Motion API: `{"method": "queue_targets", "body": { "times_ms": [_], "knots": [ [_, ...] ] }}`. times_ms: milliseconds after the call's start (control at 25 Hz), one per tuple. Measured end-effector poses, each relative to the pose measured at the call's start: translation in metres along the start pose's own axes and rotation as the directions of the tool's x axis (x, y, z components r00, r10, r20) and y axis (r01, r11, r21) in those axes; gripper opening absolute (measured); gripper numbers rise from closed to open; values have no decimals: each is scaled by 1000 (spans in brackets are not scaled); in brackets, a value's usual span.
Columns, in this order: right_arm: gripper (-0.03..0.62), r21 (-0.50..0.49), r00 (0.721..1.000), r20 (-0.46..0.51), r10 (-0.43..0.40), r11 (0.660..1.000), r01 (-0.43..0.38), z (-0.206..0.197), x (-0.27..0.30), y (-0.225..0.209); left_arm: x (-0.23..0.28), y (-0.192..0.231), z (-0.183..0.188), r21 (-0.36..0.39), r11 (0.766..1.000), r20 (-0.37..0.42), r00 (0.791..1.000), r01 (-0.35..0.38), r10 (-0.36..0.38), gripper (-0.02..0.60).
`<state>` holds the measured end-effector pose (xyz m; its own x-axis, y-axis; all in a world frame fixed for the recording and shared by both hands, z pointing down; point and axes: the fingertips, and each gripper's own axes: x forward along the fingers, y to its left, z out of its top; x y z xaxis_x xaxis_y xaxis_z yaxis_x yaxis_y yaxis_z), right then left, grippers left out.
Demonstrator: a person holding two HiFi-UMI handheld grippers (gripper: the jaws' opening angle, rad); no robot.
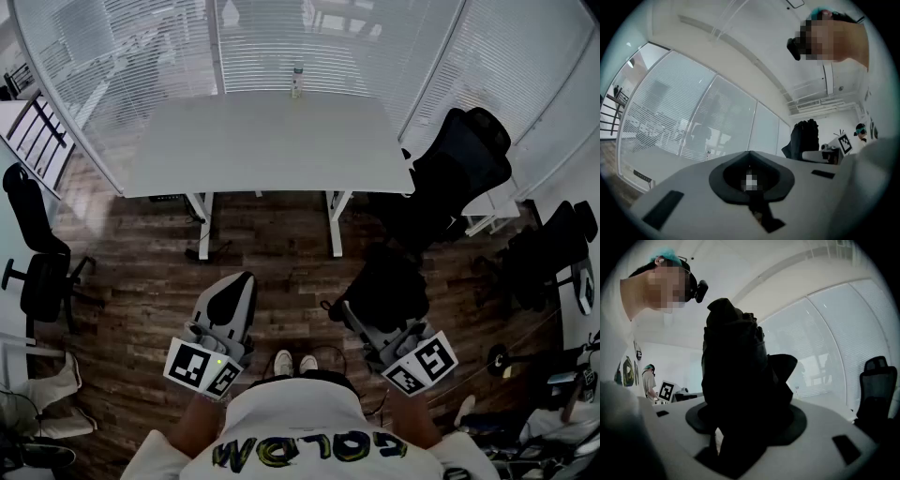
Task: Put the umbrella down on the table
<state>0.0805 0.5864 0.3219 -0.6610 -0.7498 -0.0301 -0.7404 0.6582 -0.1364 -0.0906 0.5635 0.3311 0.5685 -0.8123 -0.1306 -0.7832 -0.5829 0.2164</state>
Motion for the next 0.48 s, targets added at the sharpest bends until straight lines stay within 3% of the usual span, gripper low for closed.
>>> {"method": "queue_targets", "body": {
  "times_ms": [480],
  "knots": [
    [268,19,1000,-3,7,1000,-7,-9,6,1,3,3,-11,-11,1000,-21,1000,11,-11,11]
  ]
}}
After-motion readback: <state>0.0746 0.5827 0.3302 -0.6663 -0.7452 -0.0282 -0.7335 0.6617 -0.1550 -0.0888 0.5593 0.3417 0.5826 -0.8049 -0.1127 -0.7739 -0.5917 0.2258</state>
